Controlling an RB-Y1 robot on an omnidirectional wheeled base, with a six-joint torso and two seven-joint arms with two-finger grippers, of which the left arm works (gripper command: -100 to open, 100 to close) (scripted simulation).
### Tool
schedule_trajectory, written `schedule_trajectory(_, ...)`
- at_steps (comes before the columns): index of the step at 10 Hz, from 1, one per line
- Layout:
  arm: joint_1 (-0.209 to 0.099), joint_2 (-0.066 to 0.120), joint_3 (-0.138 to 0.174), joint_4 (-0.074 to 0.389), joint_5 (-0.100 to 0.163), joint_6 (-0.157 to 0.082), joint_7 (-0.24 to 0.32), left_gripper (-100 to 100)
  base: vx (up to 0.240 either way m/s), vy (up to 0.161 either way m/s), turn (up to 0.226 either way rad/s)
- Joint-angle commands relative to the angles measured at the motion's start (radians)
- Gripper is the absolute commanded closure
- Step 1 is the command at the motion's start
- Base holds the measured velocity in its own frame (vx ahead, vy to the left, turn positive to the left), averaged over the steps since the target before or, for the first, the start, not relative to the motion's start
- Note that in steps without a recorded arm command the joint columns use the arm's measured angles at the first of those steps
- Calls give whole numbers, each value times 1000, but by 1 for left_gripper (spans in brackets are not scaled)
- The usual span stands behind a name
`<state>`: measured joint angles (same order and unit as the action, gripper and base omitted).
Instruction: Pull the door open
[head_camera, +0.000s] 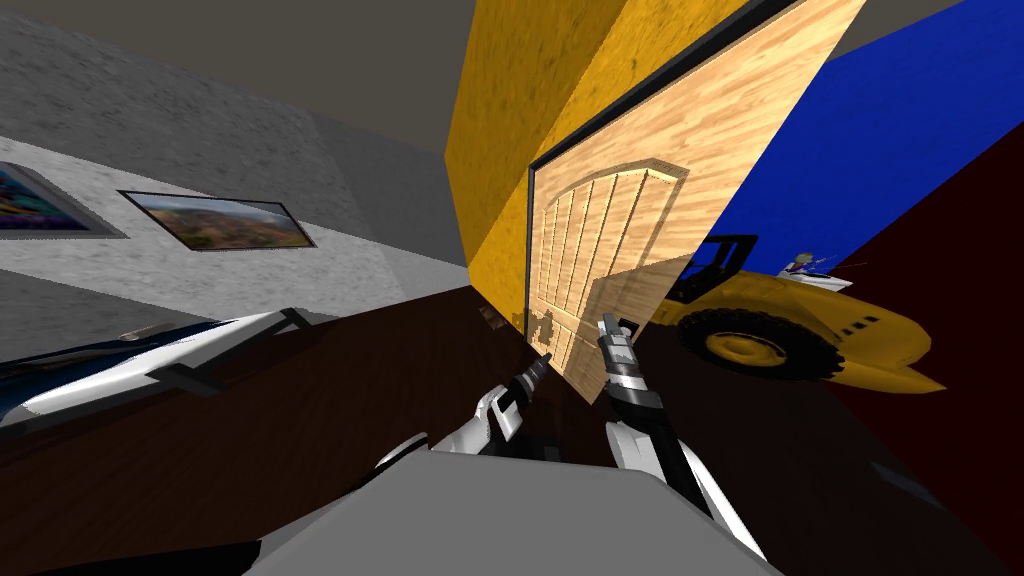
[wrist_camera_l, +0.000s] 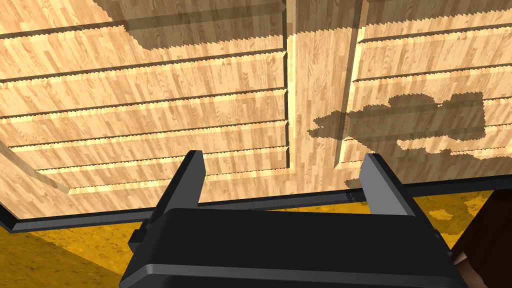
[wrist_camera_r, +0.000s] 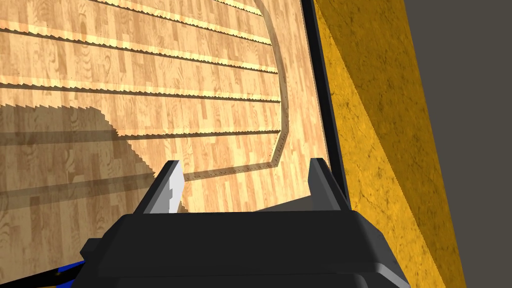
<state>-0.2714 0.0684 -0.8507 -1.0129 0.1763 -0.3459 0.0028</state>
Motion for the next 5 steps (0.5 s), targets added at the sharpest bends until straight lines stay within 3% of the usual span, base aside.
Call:
schedule_trajectory(1, -1, 16, 4, -3, -1, 9, 2, -100, -58, 194, 11)
schedule_trajectory(4, -26, 42, 14, 22, -2, 17, 20, -100, -36, 219, 41)
schedule_trajectory(5, -36, 16, 6, 18, -2, 10, 35, -100, -5, -39, 99)
